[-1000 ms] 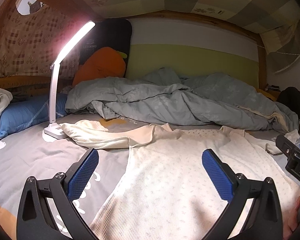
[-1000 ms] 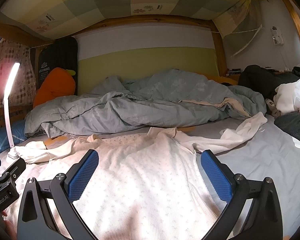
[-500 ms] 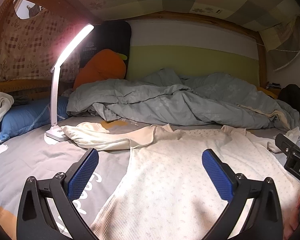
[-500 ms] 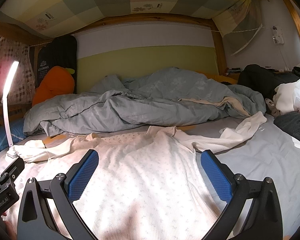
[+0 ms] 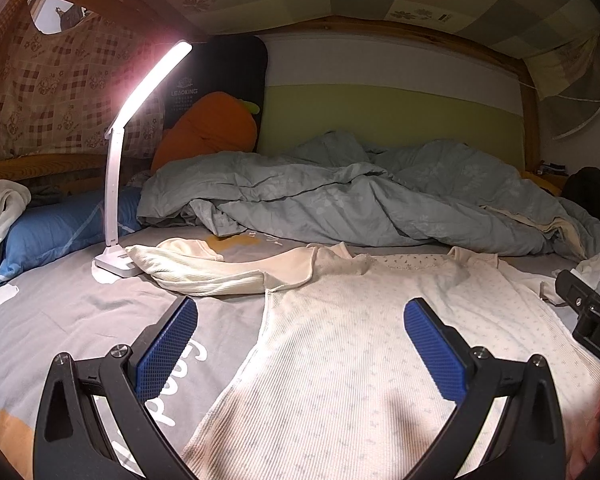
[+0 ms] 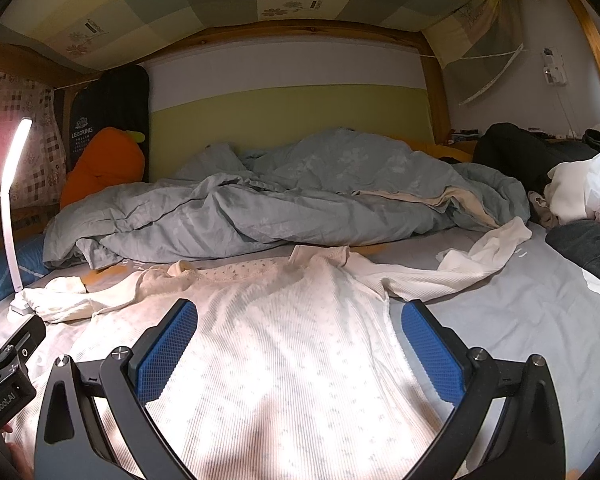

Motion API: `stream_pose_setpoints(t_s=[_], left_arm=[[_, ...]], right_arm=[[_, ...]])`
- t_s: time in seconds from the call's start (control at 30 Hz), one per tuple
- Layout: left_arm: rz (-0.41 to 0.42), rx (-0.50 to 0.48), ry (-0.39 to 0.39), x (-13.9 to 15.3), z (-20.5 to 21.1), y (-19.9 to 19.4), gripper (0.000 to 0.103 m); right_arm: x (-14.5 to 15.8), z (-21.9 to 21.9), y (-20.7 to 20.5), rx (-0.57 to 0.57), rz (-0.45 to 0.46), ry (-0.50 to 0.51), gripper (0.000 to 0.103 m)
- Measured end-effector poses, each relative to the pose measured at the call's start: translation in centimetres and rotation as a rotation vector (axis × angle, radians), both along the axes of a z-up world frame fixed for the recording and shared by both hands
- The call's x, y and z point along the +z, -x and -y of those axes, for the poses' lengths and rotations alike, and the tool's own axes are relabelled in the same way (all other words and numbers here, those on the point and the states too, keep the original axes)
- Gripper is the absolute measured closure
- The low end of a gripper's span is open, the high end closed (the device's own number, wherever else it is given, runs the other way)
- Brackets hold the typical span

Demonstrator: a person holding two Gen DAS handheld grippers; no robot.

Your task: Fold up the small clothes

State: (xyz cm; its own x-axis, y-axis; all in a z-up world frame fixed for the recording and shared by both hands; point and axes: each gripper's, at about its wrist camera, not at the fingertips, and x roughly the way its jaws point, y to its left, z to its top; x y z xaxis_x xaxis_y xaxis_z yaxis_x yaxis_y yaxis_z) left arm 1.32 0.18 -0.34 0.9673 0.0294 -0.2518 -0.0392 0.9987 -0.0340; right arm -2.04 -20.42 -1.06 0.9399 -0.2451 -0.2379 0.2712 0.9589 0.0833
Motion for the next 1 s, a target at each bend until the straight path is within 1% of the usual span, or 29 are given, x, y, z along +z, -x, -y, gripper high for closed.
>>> stream_pose_setpoints(t_s=[0.47, 0.57, 0.73, 1.0], left_arm=[[-0.009, 0.005, 0.002, -0.2, -0.19, -0.03, 0.0], [-0.006, 0.027, -0.004, -0.27, -0.2, 0.11, 0.0], [-0.006, 0.027, -0.006, -0.26, -0.15, 0.11, 0.0], [-0.027, 0.026, -0.004, -0.26, -0.08, -0.13, 0.0]], right_arm=[[-0.03, 0.25, -0.27, 0.014, -0.016, -0.012, 0.0], [-0.03, 0.25, -0.3, 0.014, -0.017, -0.012, 0.0], [-0.03, 0.25, -0.31, 0.014, -0.017, -0.012, 0.0], [-0.09, 0.29, -0.33, 0.02, -0.017, -0.012, 0.0]])
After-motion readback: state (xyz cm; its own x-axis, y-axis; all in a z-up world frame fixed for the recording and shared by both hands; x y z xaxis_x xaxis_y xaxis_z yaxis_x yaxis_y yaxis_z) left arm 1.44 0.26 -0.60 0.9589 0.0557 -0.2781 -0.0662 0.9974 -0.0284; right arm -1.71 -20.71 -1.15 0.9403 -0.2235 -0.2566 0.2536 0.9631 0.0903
